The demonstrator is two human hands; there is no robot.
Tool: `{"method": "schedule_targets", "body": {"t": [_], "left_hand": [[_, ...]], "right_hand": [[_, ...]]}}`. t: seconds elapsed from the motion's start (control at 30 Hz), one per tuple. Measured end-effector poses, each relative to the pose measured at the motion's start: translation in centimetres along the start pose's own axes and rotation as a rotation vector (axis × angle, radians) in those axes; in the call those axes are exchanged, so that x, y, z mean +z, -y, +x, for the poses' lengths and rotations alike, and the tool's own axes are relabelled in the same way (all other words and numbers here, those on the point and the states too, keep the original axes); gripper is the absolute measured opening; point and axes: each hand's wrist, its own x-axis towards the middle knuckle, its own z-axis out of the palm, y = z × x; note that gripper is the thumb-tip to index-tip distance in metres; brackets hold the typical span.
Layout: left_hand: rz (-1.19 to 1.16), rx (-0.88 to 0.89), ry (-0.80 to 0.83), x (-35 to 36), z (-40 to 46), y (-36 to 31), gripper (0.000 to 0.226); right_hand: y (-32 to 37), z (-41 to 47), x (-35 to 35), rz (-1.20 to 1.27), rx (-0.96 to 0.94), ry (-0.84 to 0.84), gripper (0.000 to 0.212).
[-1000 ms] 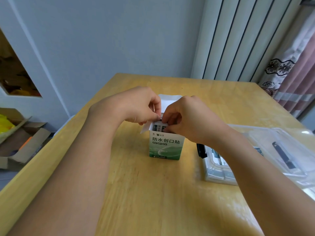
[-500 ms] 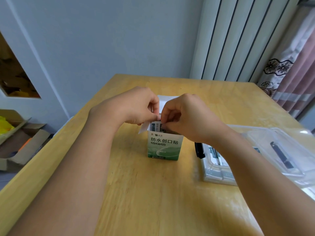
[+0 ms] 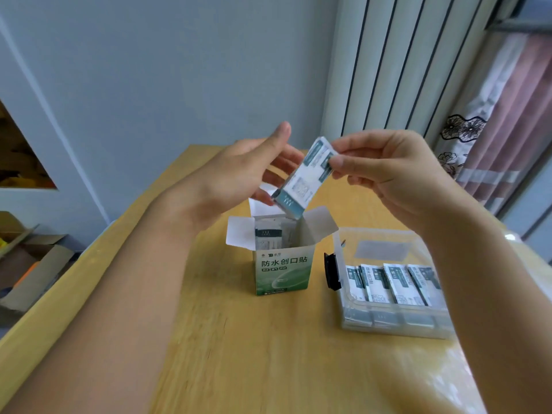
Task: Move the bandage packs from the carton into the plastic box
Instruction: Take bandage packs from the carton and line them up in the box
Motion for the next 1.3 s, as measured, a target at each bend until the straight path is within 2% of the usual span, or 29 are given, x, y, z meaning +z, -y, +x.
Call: {"method": "schedule_targets", "body": {"t": [0.1, 0.17, 0.27, 0.33, 0.43, 0.53, 0.73, 0.83, 0.97, 1.1, 1.2, 1.3], "left_hand": [[-0.428, -0.159, 0.199, 2.1, -0.5, -1.4, 0.067], [-0.553, -0.222, 0.241, 3.5, -0.6, -1.7, 0.064], [-0.665, -0.252, 0.170, 4.8, -0.3, -1.5, 0.052], [-0.736, -0.269, 0.137, 5.5, 0.0, -1.3, 0.047], [-0.746, -0.249, 0.095, 6.4, 0.2, -0.9, 0.048], [-0.689, -0.204, 0.087, 7.2, 0.1, -0.7, 0.056], [-0.594, -0.146, 0.057, 8.9, -0.4, -0.6, 0.051], [-0.546, -0.119, 0.044, 9.8, -0.6, -0.5, 0.050], [-0.542, -0.104, 0.096, 10.5, -0.8, -0.4, 0.056], [-0.475, -0.122, 0.170, 10.8, -0.9, -0.2, 0.058], [-0.299, -0.130, 0.174, 10.8, -1.1, -0.5, 0.061], [-0.003, -0.016, 0.070, 10.0, -1.0, -0.7, 0.045]], "right_hand": [[0.3, -0.1, -1.0, 0.111, 0.012, -0.001, 0.023], [0.5, -0.3, -1.1, 0.053, -0.002, -0.020, 0.022], [1.1, -0.4, -1.0, -0.182, -0.033, -0.073, 0.022], [1.8, -0.7, -0.8, -0.450, -0.047, -0.071, 0.033], [2.7, -1.6, -0.2, -0.827, -0.120, -0.013, 0.054], [3.1, -2.4, 0.5, -0.911, -0.167, -0.022, 0.051], [2.8, -3.0, -0.6, -1.007, -0.181, -0.032, 0.050], [2.9, -3.4, -1.5, -0.985, -0.176, -0.035, 0.045], [2.9, -3.1, -3.1, -0.681, -0.119, 0.032, 0.015], [2.5, -3.0, -4.4, -0.490, 0.019, 0.164, 0.003], [2.4, -3.2, -5.9, -0.383, 0.110, 0.209, 0.006], [2.1, -3.4, -8.3, -0.362, 0.243, 0.225, 0.009]]}}
